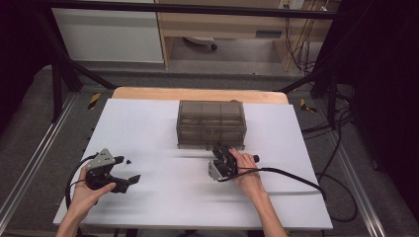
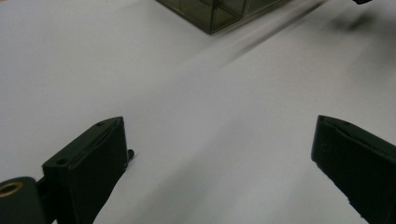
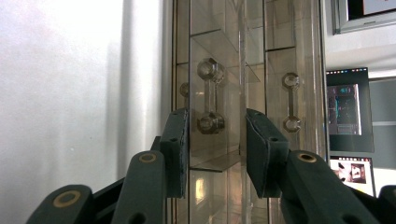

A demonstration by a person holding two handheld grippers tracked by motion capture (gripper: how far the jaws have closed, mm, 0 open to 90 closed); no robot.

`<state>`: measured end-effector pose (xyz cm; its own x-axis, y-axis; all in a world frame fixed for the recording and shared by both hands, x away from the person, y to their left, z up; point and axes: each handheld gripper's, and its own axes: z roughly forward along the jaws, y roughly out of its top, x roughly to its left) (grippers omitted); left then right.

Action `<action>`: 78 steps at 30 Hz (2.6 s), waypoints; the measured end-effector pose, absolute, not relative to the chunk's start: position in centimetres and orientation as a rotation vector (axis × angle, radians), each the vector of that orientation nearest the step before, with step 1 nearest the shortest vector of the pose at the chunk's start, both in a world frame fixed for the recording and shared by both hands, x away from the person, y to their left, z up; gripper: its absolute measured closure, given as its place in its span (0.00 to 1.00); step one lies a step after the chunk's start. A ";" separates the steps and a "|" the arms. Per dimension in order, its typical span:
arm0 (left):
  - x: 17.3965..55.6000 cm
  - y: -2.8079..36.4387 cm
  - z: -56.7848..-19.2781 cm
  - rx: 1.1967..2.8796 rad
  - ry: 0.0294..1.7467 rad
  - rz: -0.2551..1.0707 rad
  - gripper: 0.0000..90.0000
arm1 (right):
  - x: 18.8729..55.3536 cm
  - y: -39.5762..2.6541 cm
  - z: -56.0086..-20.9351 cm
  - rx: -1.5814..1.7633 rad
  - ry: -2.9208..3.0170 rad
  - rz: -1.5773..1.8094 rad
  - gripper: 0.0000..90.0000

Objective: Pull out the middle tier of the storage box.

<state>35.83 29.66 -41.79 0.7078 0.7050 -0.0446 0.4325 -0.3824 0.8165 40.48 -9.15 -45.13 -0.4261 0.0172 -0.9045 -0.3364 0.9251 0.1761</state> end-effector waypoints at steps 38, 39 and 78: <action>35.8 29.6 -41.9 2.040 0.865 0.388 0.03 | 39.1 -9.4 -45.0 -0.259 1.990 0.402 0.71; 35.8 29.6 -41.9 2.038 0.866 0.388 0.03 | 39.1 -9.3 -45.1 -0.259 1.991 0.402 0.71; 35.8 29.5 -41.9 2.042 0.863 0.387 0.03 | 38.1 -9.2 -45.1 -0.232 2.030 0.434 0.73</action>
<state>35.84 29.48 -41.86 0.7124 0.7004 -0.0444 0.4330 -0.3889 0.8132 38.11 -9.24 -45.09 -0.4766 0.0195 -0.8789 -0.3418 0.9170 0.2056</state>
